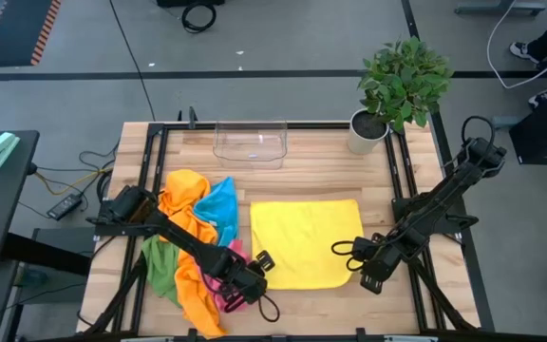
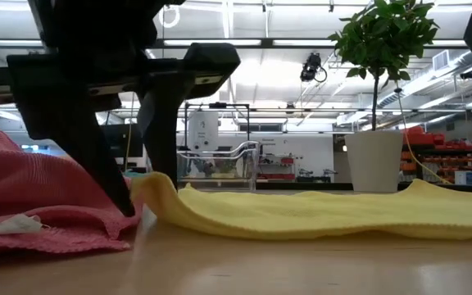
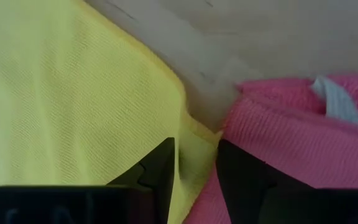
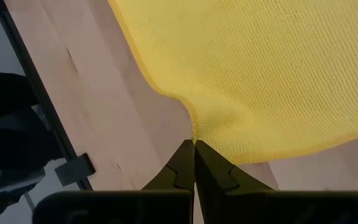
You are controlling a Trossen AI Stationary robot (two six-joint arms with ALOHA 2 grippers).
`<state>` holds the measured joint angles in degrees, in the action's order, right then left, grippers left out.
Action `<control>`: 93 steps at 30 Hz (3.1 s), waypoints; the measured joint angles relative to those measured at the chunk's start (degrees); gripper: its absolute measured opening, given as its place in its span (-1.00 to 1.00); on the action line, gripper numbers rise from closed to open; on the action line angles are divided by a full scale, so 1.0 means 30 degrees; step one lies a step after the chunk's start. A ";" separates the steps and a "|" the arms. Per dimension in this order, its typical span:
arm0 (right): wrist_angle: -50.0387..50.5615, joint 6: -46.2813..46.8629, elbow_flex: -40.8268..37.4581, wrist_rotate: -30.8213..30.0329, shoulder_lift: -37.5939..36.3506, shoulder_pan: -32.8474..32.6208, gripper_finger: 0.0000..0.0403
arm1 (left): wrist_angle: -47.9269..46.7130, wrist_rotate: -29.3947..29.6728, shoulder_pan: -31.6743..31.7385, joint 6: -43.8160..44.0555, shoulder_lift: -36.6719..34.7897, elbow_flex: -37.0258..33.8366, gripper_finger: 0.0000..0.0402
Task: Fold microfiber towels
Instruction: Fold the yellow microfiber towel
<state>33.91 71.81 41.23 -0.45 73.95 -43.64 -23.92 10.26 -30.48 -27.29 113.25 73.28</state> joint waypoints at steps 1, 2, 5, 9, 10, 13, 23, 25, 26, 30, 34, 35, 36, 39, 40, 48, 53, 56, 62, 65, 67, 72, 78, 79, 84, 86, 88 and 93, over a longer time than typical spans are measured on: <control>0.0000 -0.0007 0.0000 0.0044 0.0000 0.0000 -0.95 | -0.0045 0.0009 -0.0006 0.0372 0.0000 0.0000 -0.41; 0.0000 -0.0007 0.0000 0.0045 0.0000 0.0000 -0.95 | -0.0117 0.0012 0.0000 0.0571 0.0000 0.0000 -0.43; 0.0000 -0.0132 0.0000 0.0154 0.0000 0.0000 -0.95 | -0.0497 0.0133 0.0015 0.1124 -0.0038 -0.0001 -0.49; 0.0016 -0.0291 0.0000 0.0169 0.0000 0.0006 -0.95 | -0.0796 0.1506 0.0015 0.1428 -0.0434 -0.0021 -0.59; 0.0029 -0.0291 0.0000 0.0176 0.0000 0.0000 -0.95 | -0.0703 0.1628 0.0015 0.1414 -0.0506 -0.0007 -0.61; 0.0066 -0.0349 0.0000 0.0173 0.0000 0.0000 -0.95 | -0.0790 0.1741 -0.0034 0.1400 -0.0634 -0.0003 -0.68; 0.0065 0.0796 0.0084 0.1010 -0.0001 -0.0233 -0.98 | -0.1624 0.1608 -0.0219 0.6576 -0.1198 -0.0007 -0.94; 0.0032 0.1555 0.0412 0.1174 -0.0007 -0.0734 -0.98 | -0.1824 0.0832 -0.0164 0.9246 -0.1613 -0.0023 -0.96; 0.0000 0.1890 0.0623 0.1204 -0.0014 -0.1016 -0.99 | -0.1781 0.0527 -0.0168 1.0434 -0.1831 -0.0119 -0.95; 0.0406 0.3107 0.1264 0.0631 -0.0052 -0.1614 -0.99 | -0.1539 0.0141 -0.0168 1.4014 -0.2639 -0.0189 -0.96; 0.2780 0.3570 0.1712 -0.1917 -0.0073 -0.0570 -0.99 | -0.2663 0.0938 0.0185 1.5871 -0.3125 -0.0178 -0.96; 0.3278 0.3446 0.1721 -0.2278 -0.0073 -0.0048 -0.99 | -0.3172 0.1085 0.0431 1.6170 -0.3140 -0.0185 -0.95; 0.3823 0.3259 0.1727 -0.2565 -0.0073 0.0588 -0.99 | -0.3562 0.1259 0.0767 1.6468 -0.3140 -0.0189 -0.95; 0.4846 0.2047 0.1466 -0.2981 -0.0080 0.2587 -1.00 | -0.4789 0.1389 0.1845 1.6770 -0.3147 -0.0189 -0.97; 0.5051 0.1495 0.1309 -0.2986 -0.0080 0.3314 -1.00 | -0.5040 0.1396 0.2261 1.6737 -0.3147 -0.0189 -0.97; 0.6229 -0.1960 0.0124 -0.3259 -0.0080 0.7048 -1.00 | -0.5045 0.1397 0.5984 1.5725 -0.3060 -0.0189 -0.95; 0.6430 -0.3060 -0.0265 -0.3417 -0.0080 0.8235 -1.00 | -0.5116 0.1173 0.7844 1.4626 -0.3016 -0.0197 -0.96; 0.6441 -0.3475 -0.0532 -0.3566 -0.0080 0.8866 -1.00 | -0.5126 0.0907 0.8653 1.4367 -0.3016 -0.0197 -0.91; 0.6441 -0.3526 -0.1319 -0.3716 -0.0080 0.9683 -1.00 | -0.5133 0.0865 0.9558 1.4212 -0.2843 -0.0191 -0.97; 0.6281 -0.3529 -0.1687 -0.3751 -0.0080 0.9860 -1.00 | -0.5249 0.0453 0.9800 1.4318 -0.2501 -0.0211 -0.93; 0.6216 -0.3624 -0.1749 -0.3752 -0.0080 0.9923 -1.00 | -0.5080 0.0208 0.9806 1.4348 -0.2278 -0.0189 -0.83; 0.6177 -0.3545 -0.1749 -0.3897 -0.0080 0.9990 -0.92 | -0.5286 0.0622 0.9912 1.4292 -0.1840 -0.0197 -0.57; 0.6222 -0.3383 -0.1749 -0.4013 -0.0080 1.0606 -0.73 | -0.6744 0.1049 1.0611 1.4515 -0.1843 -0.0175 -0.28; 0.6220 -0.3312 -0.1749 -0.4039 -0.0080 1.0751 -0.68 | -0.7322 0.1230 1.0721 1.4794 -0.1929 -0.0175 -0.24; 0.7067 -0.3141 -0.1344 -0.4035 -0.0522 1.1616 -0.45 | -0.9063 0.3780 1.0885 1.5105 -0.2957 -0.0189 -0.18; 0.7808 -0.2783 -0.0829 -0.4032 -0.0921 1.1833 -0.37 | -0.8580 0.4496 1.0867 1.4747 -0.3906 -0.0426 -0.22; 0.8206 -0.2126 -0.0314 -0.3944 -0.1437 1.1821 -0.31 | -0.6922 0.4421 1.0848 1.4219 -0.5301 -0.1520 -0.29; 0.7126 0.1457 0.0216 -0.4060 -0.2838 0.9761 -0.27 | 0.3362 -0.1351 1.1330 1.3428 -0.9510 -0.7203 -0.60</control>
<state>55.29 76.18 41.88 -12.63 65.44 -14.35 -13.84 6.21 3.51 12.99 84.72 51.67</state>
